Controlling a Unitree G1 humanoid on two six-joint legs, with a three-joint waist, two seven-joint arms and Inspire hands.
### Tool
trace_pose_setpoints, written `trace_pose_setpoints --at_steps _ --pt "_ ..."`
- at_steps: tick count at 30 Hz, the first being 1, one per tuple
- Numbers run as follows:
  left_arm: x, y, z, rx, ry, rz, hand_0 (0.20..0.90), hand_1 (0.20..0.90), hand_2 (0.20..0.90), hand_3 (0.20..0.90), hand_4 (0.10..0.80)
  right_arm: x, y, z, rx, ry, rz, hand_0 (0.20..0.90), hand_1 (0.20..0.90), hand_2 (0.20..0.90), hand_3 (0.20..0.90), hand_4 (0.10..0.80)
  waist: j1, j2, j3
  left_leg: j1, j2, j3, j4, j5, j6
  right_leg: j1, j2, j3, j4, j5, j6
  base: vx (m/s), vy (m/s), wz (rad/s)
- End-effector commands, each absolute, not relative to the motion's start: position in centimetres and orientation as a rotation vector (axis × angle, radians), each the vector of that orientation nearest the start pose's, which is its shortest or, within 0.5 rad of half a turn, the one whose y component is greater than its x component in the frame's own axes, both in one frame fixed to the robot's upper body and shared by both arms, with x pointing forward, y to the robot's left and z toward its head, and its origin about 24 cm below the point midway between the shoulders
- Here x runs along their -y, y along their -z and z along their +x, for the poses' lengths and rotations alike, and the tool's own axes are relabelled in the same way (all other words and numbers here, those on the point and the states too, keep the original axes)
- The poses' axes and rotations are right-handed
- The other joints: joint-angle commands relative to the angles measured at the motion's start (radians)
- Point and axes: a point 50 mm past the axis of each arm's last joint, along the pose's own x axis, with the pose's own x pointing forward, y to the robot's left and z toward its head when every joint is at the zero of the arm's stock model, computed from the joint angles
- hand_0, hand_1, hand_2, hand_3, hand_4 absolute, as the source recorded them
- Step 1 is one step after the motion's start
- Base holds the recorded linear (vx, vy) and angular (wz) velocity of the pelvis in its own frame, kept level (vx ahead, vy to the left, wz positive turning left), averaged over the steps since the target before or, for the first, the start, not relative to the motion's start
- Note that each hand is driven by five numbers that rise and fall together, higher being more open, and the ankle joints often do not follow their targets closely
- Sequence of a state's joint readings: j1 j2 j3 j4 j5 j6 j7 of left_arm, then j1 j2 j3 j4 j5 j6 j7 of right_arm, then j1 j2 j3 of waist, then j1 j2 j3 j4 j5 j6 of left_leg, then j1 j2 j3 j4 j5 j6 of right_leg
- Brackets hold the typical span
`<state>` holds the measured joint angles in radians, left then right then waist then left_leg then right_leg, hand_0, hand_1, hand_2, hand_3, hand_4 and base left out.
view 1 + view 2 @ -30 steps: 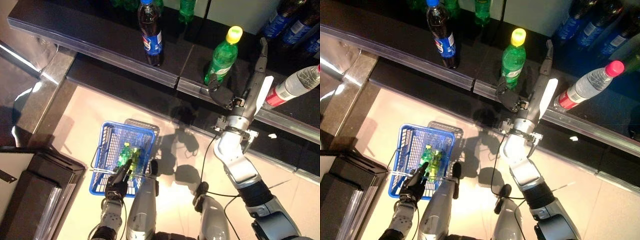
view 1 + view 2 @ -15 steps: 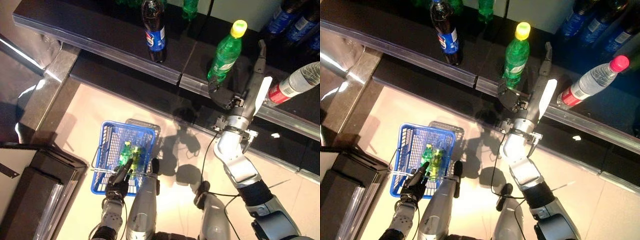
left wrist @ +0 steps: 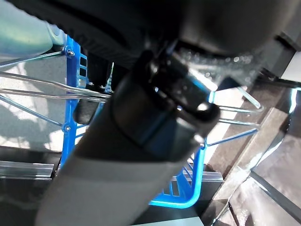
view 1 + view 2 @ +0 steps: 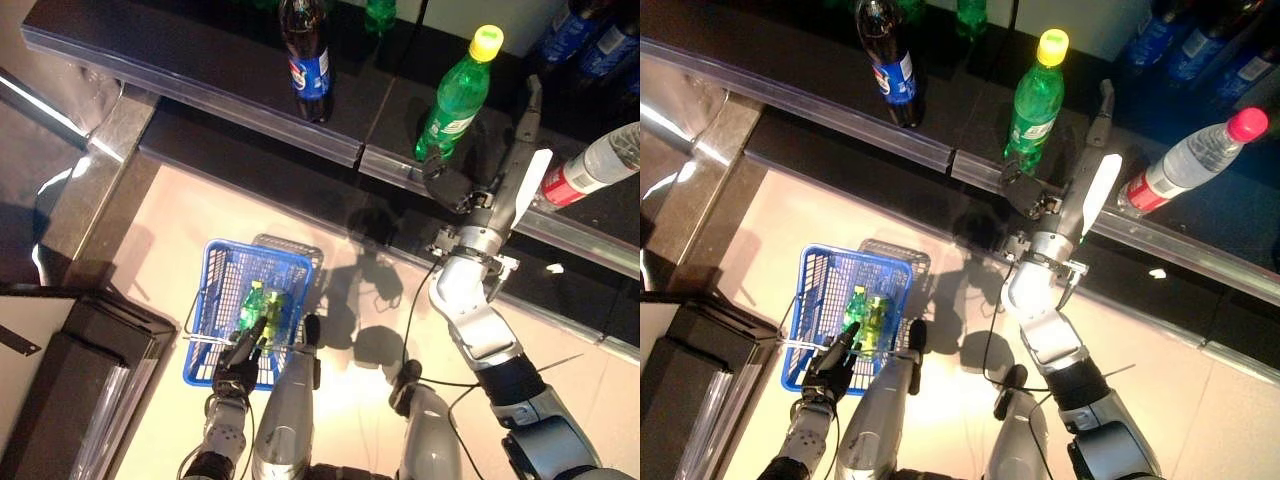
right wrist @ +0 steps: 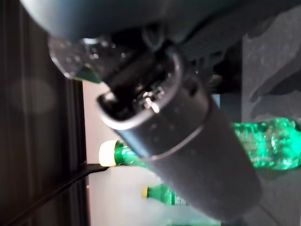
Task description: Pick up the drink and place into the basket.
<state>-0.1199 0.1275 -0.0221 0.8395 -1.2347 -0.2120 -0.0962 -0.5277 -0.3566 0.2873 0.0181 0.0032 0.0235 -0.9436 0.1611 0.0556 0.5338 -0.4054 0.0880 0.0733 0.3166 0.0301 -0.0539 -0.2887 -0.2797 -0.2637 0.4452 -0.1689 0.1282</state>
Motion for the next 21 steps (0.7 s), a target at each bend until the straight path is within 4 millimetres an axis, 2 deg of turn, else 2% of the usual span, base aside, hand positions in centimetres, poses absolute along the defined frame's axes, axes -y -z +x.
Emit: trace_pose_setpoints --at_steps 1,14,21 --pt "-21.2 9.9 18.7 -0.377 -0.438 -0.874 0.3 0.3 0.3 0.2 0.1 16.2 -24.6 30.2 0.867 0.67 -0.018 0.9 0.9 0.9 0.9 0.8 0.007 0.021 -0.014 -0.018 0.015 -0.065 0.034 0.0 -0.034 0.016 -0.001 -0.005 -0.025 0.072 -0.057 0.0 0.0 0.0" --pt "-21.0 9.4 19.5 -0.362 -0.404 -0.87 0.3 0.3 0.3 0.2 0.1 16.3 -24.6 31.6 0.764 0.595 0.133 0.9 0.9 0.9 0.9 0.8 0.014 0.028 -0.014 -0.053 0.002 -0.062 0.038 -0.007 -0.021 -0.041 -0.009 -0.003 0.002 0.072 -0.054 0.0 0.0 0.0" --pt "-21.2 9.0 20.1 -0.352 -0.386 -0.862 0.3 0.3 0.3 0.2 0.1 17.4 -26.0 32.7 0.746 0.571 0.198 0.9 0.9 0.9 0.9 0.8 0.028 0.033 -0.014 -0.072 -0.005 -0.064 0.032 -0.005 -0.015 -0.067 -0.011 -0.01 0.007 0.075 -0.05 0.0 0.0 0.0"
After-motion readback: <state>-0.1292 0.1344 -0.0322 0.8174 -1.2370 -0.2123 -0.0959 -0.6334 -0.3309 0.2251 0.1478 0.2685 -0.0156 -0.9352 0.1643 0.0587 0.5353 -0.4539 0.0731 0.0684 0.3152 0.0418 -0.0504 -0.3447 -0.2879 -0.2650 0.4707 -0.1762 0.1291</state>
